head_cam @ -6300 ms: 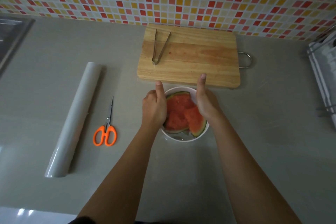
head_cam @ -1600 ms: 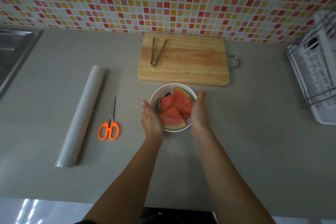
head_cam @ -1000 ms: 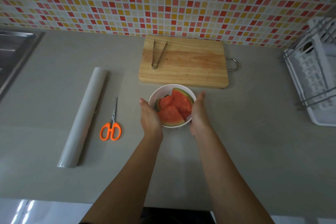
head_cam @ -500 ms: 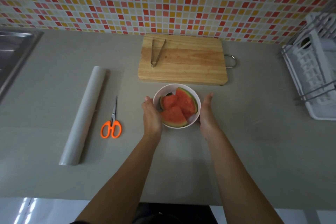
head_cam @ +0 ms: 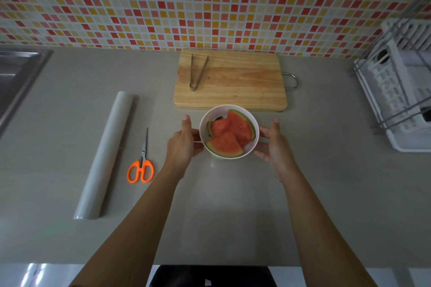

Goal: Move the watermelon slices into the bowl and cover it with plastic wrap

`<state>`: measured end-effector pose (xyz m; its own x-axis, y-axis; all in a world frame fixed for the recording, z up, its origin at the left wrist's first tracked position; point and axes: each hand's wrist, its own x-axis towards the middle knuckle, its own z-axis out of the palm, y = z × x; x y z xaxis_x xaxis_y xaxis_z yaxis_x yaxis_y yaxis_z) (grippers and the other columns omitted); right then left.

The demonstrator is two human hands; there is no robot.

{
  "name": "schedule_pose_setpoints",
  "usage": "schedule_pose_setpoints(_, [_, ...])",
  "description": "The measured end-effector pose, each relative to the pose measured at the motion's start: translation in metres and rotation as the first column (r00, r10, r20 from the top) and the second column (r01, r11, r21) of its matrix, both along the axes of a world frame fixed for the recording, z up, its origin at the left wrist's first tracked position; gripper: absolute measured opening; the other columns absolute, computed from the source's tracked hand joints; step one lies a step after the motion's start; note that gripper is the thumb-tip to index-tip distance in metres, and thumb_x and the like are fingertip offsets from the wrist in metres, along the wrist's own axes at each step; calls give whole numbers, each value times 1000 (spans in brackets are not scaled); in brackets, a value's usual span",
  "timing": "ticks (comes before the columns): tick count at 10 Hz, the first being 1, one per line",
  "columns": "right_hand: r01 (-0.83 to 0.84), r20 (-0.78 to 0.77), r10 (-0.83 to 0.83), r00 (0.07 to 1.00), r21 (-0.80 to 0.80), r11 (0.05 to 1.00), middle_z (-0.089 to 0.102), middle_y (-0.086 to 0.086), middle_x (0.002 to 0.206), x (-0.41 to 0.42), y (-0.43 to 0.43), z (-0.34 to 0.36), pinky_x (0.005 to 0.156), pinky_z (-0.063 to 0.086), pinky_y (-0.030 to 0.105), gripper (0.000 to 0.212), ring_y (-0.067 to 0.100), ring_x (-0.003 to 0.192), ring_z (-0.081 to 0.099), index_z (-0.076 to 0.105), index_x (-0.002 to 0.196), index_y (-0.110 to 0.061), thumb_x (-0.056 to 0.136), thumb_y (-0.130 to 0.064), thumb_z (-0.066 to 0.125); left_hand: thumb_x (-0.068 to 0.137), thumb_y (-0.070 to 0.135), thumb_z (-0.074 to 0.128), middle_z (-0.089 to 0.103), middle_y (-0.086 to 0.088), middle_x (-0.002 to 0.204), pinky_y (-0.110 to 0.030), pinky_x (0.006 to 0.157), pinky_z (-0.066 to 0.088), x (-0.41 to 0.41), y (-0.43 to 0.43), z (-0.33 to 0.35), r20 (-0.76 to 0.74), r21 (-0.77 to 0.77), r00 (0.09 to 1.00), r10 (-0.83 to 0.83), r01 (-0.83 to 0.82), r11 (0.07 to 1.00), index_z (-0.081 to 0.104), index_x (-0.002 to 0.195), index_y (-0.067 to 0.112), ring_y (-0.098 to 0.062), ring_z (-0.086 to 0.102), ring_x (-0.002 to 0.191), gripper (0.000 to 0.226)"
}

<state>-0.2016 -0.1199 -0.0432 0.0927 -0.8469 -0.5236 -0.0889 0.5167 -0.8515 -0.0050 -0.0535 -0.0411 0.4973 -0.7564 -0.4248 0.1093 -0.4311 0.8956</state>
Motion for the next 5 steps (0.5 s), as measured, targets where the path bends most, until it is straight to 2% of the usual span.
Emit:
schedule_pose_setpoints(1, [-35, -16, 35, 999, 8, 999, 64, 7, 109, -1, -4, 0, 58, 53, 24, 61, 17, 88, 65, 57, 117, -15, 93, -56, 20, 95, 58, 22, 72, -6, 80, -25, 66, 55, 1, -2, -2, 7, 16, 1000, -1, 0, 1000, 70, 74, 19, -20, 69, 79, 65])
schedule_pose_setpoints(2, [-110, -49, 110, 993, 1, 994, 64, 0, 111, -4, -8, -1, 55, 52, 24, 59, 13, 88, 65, 61, 109, -23, 90, -61, 20, 95, 58, 23, 72, -5, 78, -24, 63, 54, 5, -5, -4, 20, 27, 999, -33, 33, 999, 70, 71, 20, -20, 69, 79, 65])
schedule_pose_setpoints(3, [-136, -102, 135, 985, -5, 991, 66, -1, 107, -4, -11, 1, 58, 52, 27, 58, 12, 84, 66, 65, 91, -28, 88, -64, 20, 94, 60, 22, 72, -10, 83, -30, 71, 56, 6, -6, -1, 40, 57, 998, -44, 42, 997, 70, 74, 16, -22, 69, 79, 68])
schedule_pose_setpoints(4, [-129, -281, 87, 956, -135, 982, 66, 7, 110, -6, -16, 8, 88, 49, 43, 59, 24, 102, 61, 64, 91, -26, 85, -66, 21, 93, 61, 24, 69, -8, 86, -42, 84, 56, 8, -7, 7, 129, 24, 991, 41, -44, 999, 68, 84, 11, -23, 68, 75, 66])
schedule_pose_setpoints(5, [-80, -356, -35, 934, -301, 950, 66, 5, 95, -11, -18, 13, 88, 46, 40, 51, 27, 98, 60, 63, 83, -23, 87, -59, 27, 92, 59, 28, 68, -5, 82, -45, 86, 54, 8, -6, 12, 164, -49, 980, 110, -103, 993, 66, 83, 13, -22, 68, 74, 61])
